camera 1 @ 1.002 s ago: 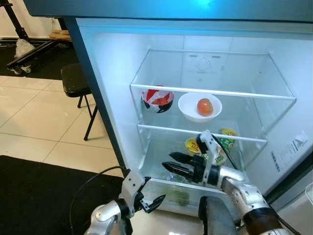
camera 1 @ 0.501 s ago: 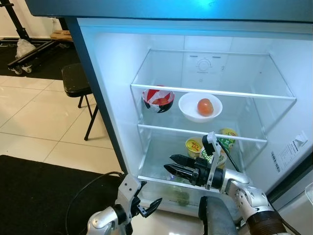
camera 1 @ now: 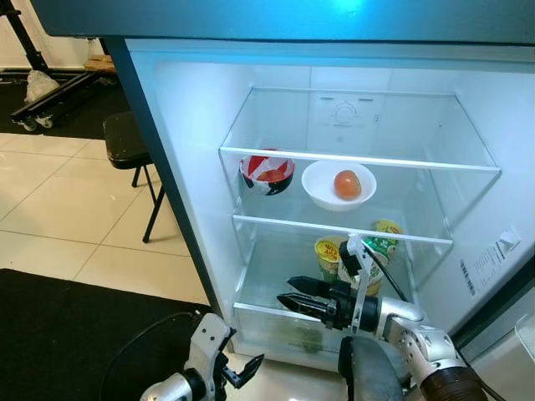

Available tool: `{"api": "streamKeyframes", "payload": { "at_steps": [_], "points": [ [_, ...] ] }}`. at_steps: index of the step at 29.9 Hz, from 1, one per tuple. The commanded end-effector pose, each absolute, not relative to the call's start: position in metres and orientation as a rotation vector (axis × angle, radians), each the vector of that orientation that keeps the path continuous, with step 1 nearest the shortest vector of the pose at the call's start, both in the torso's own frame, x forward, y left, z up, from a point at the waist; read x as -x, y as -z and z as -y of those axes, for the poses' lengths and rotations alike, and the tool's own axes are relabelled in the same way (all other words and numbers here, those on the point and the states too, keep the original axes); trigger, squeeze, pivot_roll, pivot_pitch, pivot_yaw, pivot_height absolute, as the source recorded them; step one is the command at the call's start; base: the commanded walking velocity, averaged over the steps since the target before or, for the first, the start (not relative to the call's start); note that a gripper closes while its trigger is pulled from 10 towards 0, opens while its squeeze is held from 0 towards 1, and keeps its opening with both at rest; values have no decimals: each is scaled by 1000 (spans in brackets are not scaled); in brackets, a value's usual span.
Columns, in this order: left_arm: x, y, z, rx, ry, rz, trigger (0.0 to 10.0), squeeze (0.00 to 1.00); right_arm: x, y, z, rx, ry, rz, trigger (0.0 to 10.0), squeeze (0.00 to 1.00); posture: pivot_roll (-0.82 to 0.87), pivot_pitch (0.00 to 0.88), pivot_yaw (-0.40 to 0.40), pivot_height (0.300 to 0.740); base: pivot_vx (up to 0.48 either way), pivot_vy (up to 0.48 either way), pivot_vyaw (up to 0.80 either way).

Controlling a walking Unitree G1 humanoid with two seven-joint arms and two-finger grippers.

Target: Restocking fridge

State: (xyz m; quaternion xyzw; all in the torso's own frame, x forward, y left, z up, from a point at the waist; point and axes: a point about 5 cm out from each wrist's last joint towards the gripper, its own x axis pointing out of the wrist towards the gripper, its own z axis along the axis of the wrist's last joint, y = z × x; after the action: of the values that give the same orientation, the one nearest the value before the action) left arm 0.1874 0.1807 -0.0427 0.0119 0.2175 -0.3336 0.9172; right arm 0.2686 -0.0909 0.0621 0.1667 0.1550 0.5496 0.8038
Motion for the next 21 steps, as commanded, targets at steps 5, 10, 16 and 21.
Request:
{"api": "streamKeyframes", "payload": {
  "at_steps": [5,10,16,21],
  "points": [
    [-172,56,-193,0,587,-559,10000,0,-263,-55,92,-392,-1190,-353,10000,0,-62,0,-29,573,0,0,0],
    [-162,64,-196,40,522,-616,10000,0,-258,-47,95,-384,-1191,-387,10000,0,-63,0,-28,593,0,0,0],
    [-154,70,-197,58,480,-671,10000,0,-257,-35,98,-303,-1132,-439,10000,0,-67,0,-28,603,0,0,0],
    [-152,73,-198,42,455,-694,10000,0,-253,-33,96,-329,-1167,-450,10000,0,-66,0,-30,603,0,0,0]
  ]
}}
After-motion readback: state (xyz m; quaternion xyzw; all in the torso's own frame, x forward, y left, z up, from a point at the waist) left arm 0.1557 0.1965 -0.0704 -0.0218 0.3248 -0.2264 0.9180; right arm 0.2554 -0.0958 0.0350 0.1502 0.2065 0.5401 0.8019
